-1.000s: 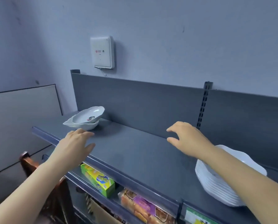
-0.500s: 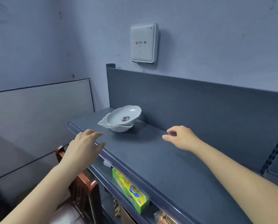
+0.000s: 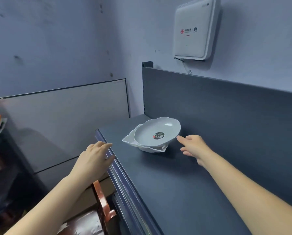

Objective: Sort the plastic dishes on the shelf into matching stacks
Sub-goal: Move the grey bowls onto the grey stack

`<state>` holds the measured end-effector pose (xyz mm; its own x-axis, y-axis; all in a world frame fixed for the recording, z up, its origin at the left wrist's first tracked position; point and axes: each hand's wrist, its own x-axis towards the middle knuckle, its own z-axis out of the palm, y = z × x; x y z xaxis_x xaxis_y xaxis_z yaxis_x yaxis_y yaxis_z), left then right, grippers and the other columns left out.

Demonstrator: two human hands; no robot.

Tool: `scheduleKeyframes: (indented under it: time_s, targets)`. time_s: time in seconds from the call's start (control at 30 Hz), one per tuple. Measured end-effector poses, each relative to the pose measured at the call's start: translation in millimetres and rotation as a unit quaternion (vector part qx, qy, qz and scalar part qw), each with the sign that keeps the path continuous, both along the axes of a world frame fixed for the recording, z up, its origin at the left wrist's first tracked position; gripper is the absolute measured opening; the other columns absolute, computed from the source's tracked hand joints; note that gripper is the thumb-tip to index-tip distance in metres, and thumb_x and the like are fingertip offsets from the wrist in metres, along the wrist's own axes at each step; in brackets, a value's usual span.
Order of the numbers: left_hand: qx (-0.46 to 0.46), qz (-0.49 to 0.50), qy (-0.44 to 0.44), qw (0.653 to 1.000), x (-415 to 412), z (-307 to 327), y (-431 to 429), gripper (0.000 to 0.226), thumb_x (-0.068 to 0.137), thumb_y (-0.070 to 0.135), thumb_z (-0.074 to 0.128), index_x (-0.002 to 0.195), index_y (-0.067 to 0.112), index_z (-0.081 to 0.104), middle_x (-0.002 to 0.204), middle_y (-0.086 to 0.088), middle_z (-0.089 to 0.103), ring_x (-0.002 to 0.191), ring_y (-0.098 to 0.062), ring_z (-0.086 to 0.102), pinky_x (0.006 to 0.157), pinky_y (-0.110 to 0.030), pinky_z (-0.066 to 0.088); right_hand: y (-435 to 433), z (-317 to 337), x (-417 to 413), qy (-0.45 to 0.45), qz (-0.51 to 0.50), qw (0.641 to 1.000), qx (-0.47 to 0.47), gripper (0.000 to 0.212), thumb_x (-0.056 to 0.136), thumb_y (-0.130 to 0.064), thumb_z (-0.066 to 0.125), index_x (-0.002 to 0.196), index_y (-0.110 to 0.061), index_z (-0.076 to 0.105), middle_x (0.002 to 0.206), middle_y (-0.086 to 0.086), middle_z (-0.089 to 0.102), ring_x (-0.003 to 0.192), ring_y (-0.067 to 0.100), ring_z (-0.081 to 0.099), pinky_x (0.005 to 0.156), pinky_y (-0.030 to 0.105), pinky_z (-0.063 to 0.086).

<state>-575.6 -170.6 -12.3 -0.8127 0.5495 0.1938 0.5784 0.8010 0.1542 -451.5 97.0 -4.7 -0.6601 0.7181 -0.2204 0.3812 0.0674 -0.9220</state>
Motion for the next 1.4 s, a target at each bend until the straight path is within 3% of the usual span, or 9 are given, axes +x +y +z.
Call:
scheduleKeyframes:
  time_s: [0.13, 0.3, 0.47, 0.53, 0.63, 0.77, 0.93, 1.17, 1.4]
  targets:
    - [0.014, 0.004, -0.028, 1.000, -20.5, -6.7, 8.7, 0.054, 0.095, 0.047, 0.046, 0.143, 0.024, 0.041, 0.142, 0.005, 0.046, 0.128, -0.020, 0.043, 0.098, -0.034, 0.042, 7.0, -10.5, -31.0, 0.029, 0.011, 0.996, -0.088, 0.051, 0.093, -0.032, 0.058, 0.133, -0.002, 0.046, 0.116, 0.004, 0.050, 0.099, 0.027, 0.060, 0.087, 0.036, 0.053]
    - [0.101, 0.007, -0.112, 0.989, -55.0, -16.6, 29.7, 0.053, 0.095, 0.044, 0.048, 0.138, 0.014, 0.047, 0.134, -0.003, 0.054, 0.125, -0.021, 0.050, 0.104, -0.032, 0.038, 10.8, -17.3, -52.5, 0.063, -0.008, 0.986, -0.157, 0.027, 0.094, -0.010, 0.052, 0.118, 0.001, 0.049, 0.113, 0.013, 0.058, 0.082, 0.025, 0.062, 0.080, 0.035, 0.052]
    - [0.106, -0.013, -0.150, 0.983, -74.2, -19.5, 59.9, 0.042, 0.098, 0.043, 0.042, 0.087, 0.004, 0.056, 0.077, -0.004, 0.052, 0.083, -0.030, 0.053, 0.068, -0.032, 0.036, 14.7, -10.4, -51.1, 0.087, -0.060, 0.980, -0.170, 0.016, 0.092, 0.002, 0.047, 0.107, 0.004, 0.052, 0.098, 0.014, 0.058, 0.075, 0.025, 0.061, 0.068, 0.032, 0.055]
    - [0.118, -0.011, -0.201, 0.972, -86.7, -24.2, 72.9, 0.053, 0.097, 0.047, 0.040, 0.085, -0.002, 0.055, 0.075, -0.011, 0.058, 0.074, -0.030, 0.059, 0.069, -0.031, 0.046, 15.7, -4.2, -45.5, 0.094, -0.072, 0.978, -0.173, 0.015, 0.093, 0.002, 0.046, 0.106, 0.003, 0.053, 0.088, 0.011, 0.059, 0.070, 0.023, 0.061, 0.067, 0.032, 0.057]
    - [0.190, 0.007, -0.379, 0.906, -105.3, -33.8, 90.0, 0.053, 0.094, 0.045, 0.047, 0.096, -0.006, 0.060, 0.082, -0.018, 0.069, 0.073, -0.029, 0.072, 0.082, -0.033, 0.056, 17.2, 2.3, -34.4, 0.110, -0.094, 0.974, -0.172, 0.015, 0.093, 0.003, 0.046, 0.105, 0.003, 0.055, 0.086, 0.011, 0.061, 0.070, 0.024, 0.062, 0.050, 0.025, 0.059]
    - [0.223, -0.028, -0.527, 0.819, -112.6, -39.9, 102.2, 0.028, 0.094, 0.014, 0.045, 0.091, -0.004, 0.065, 0.072, -0.011, 0.070, 0.071, -0.026, 0.069, 0.086, -0.037, 0.058, 17.4, 8.2, -17.1, 0.136, -0.137, 0.966, -0.171, 0.013, 0.092, 0.003, 0.046, 0.097, 0.002, 0.059, 0.087, 0.014, 0.062, 0.074, 0.027, 0.063, 0.054, 0.027, 0.059]
    - [0.238, -0.043, -0.417, 0.876, -124.8, -41.2, 110.1, 0.024, 0.094, 0.008, 0.038, 0.076, 0.002, 0.051, 0.071, -0.010, 0.059, 0.042, -0.013, 0.064, 0.055, -0.022, 0.056, 12.6, 15.7, 8.3, 0.163, -0.182, 0.959, -0.142, 0.014, 0.093, 0.001, 0.046, 0.095, -0.001, 0.060, 0.088, 0.012, 0.063, 0.073, 0.025, 0.064, 0.064, 0.033, 0.060]
    - [0.251, -0.105, -0.253, 0.929, -120.4, -37.1, 104.8, 0.030, 0.096, 0.018, 0.037, 0.071, 0.004, 0.048, 0.068, -0.014, 0.052, 0.041, -0.011, 0.060, 0.056, -0.028, 0.039, -5.6, 21.5, 54.9, 0.197, -0.211, 0.952, -0.101, 0.014, 0.094, -0.004, 0.048, 0.094, -0.003, 0.062, 0.085, 0.010, 0.065, 0.062, 0.017, 0.066, 0.058, 0.028, 0.061]
    - [0.290, -0.162, -0.209, 0.920, -59.8, -6.7, 109.2, 0.037, 0.096, 0.023, 0.037, 0.070, -0.002, 0.045, 0.065, -0.009, 0.051, 0.058, -0.019, 0.063, 0.056, -0.030, 0.033, -33.2, 42.8, 123.0, 0.247, -0.268, 0.928, -0.074, 0.015, 0.095, -0.005, 0.048, 0.093, -0.006, 0.063, 0.089, 0.007, 0.068, 0.062, 0.015, 0.069, 0.057, 0.027, 0.061]
